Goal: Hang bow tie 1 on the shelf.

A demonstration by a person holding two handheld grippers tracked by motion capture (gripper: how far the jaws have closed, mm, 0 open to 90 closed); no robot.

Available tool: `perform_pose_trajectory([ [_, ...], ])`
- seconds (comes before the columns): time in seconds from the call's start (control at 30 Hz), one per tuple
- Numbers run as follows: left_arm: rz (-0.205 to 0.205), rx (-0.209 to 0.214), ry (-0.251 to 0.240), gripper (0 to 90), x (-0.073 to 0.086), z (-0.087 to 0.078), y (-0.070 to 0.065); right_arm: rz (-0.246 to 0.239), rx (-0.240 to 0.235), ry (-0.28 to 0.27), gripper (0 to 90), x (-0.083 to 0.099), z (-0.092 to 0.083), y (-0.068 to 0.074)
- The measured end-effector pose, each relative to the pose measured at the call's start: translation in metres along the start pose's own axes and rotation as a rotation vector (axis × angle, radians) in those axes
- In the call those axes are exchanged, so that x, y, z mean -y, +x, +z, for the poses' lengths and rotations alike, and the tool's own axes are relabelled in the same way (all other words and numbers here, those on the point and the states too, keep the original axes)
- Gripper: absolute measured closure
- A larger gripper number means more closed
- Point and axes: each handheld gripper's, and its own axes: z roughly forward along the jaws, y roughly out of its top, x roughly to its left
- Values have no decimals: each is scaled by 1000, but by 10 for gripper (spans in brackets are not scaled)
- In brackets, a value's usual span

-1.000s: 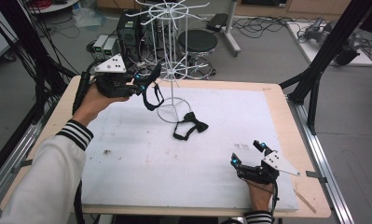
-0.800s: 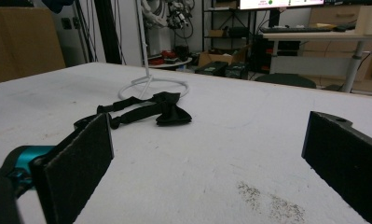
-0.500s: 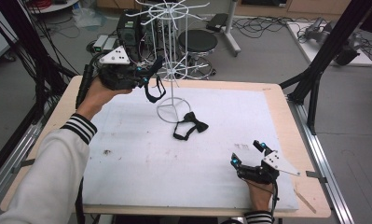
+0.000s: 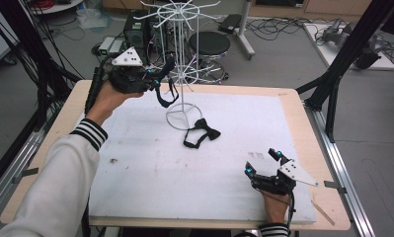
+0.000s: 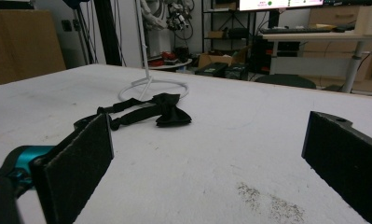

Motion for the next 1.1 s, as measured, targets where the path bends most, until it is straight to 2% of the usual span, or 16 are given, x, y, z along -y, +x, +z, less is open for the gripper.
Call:
perform_pose_trajectory([
  [0.07, 0, -5, -7, 684, -1, 0, -2, -4, -1, -1, 11, 0, 0, 0],
  [0.1, -11, -18, -11, 611, -2, 0, -2, -4, -1, -1, 11, 0, 0, 0],
  [0.17, -26, -31, -13, 387, -2, 0, -2, -4, 0, -1, 11, 0, 0, 0],
  [0.23, -47, -39, -37, 215, -2, -1, 0, -2, 0, 1, 11, 0, 0, 0],
  [0.27, -59, -40, -49, 162, -1, -2, 0, -2, 0, 1, 11, 0, 0, 0],
  [0.4, -66, -27, -78, 103, -1, -6, 1, -4, 1, -2, 12, 0, 0, 0],
  [0.57, -63, -9, -87, 86, 0, -7, -1, -1, 0, 1, 12, 0, 0, 1],
  [0.6, -64, -13, -83, 75, 0, -7, -2, -2, 1, 1, 11, 0, 0, 0],
  [0.7, -74, -12, -110, 59, 3, -10, -6, 1, -1, 5, 11, 0, 0, 0],
  [0.77, -85, -10, -119, 18, 5, -13, -8, -3, 1, 2, 11, 0, 0, 0],
  [0.93, -76, 29, -141, 17, 9, -22, -14, 5, 6, 1, 11, 0, 0, 0],
  [1.1, -93, 25, -172, 17, 20, -31, -20, 2, 6, 1, 11, 0, 0, 0],
])
